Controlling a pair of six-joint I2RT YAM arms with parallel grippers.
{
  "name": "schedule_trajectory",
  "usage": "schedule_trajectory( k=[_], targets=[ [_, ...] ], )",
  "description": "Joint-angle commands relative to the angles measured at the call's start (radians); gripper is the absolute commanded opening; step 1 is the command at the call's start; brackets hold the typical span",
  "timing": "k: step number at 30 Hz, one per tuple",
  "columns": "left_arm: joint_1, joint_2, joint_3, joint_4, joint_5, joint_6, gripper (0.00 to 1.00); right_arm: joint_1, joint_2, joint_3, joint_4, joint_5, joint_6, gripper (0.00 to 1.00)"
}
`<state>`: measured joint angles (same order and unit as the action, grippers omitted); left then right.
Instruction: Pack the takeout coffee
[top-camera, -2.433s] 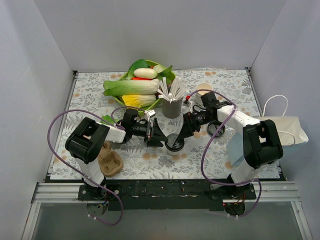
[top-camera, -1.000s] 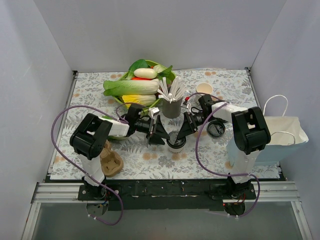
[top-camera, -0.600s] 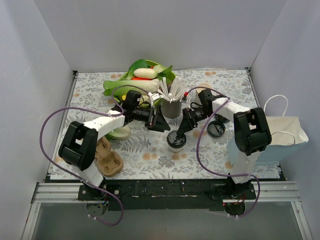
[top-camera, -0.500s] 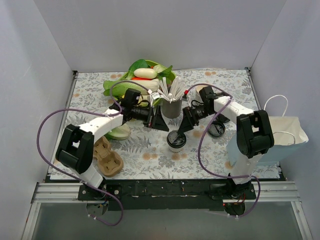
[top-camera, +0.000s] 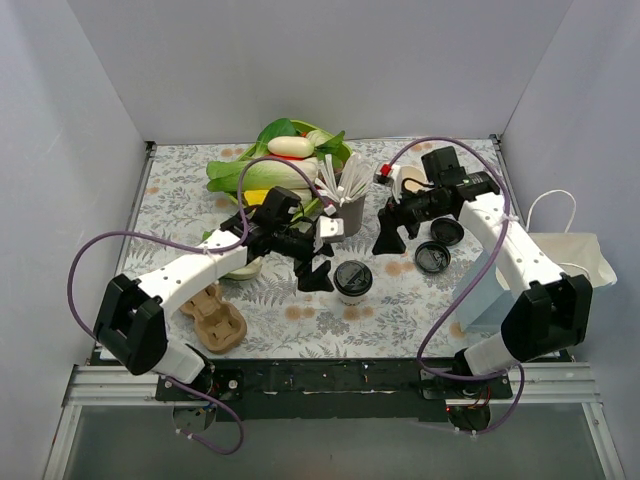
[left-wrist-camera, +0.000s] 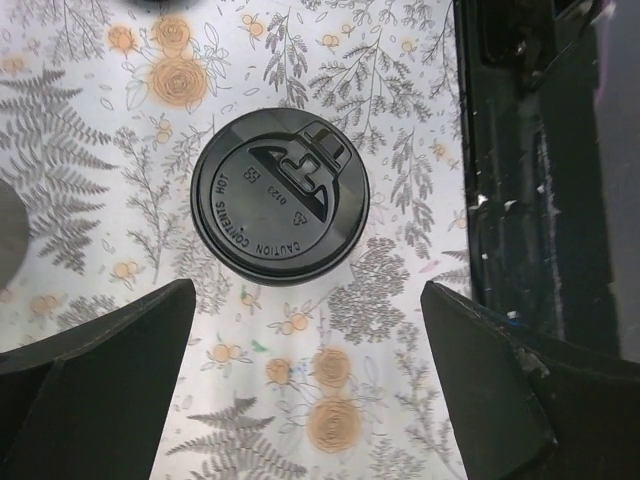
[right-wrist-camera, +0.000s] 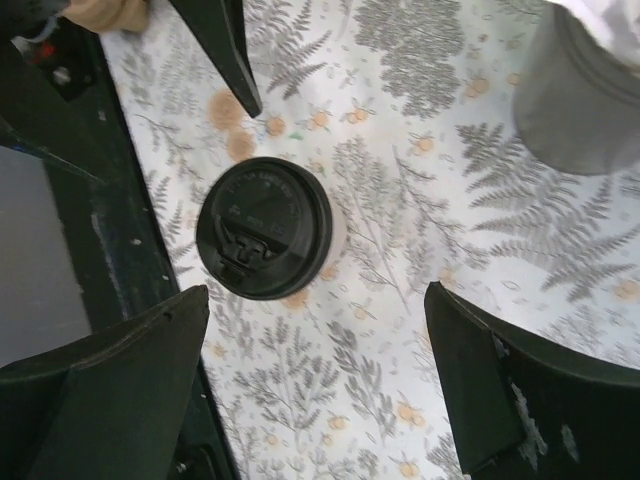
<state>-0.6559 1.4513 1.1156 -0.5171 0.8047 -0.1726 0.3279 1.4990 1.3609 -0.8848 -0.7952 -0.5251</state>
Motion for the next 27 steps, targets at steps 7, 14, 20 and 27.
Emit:
schedule_trajectory(
  k=[7,14,20,27],
  targets=[
    [-0.054,0.128,0.179,-0.098,-0.027,0.433,0.98,-0.003,-0.243,-0.012,-0.057,0.183,0.0,0.97],
    [-0.082,0.207,0.263,-0.202,0.002,0.473,0.98,-0.03,-0.324,-0.092,-0.043,0.195,0.013,0.98],
    [-0.117,0.244,0.28,-0.207,0.013,0.427,0.98,-0.055,-0.361,-0.144,-0.04,0.188,0.007,0.98],
    [-0.146,0.259,0.27,-0.187,-0.004,0.418,0.98,-0.072,-0.382,-0.183,-0.033,0.174,0.014,0.98]
  ],
)
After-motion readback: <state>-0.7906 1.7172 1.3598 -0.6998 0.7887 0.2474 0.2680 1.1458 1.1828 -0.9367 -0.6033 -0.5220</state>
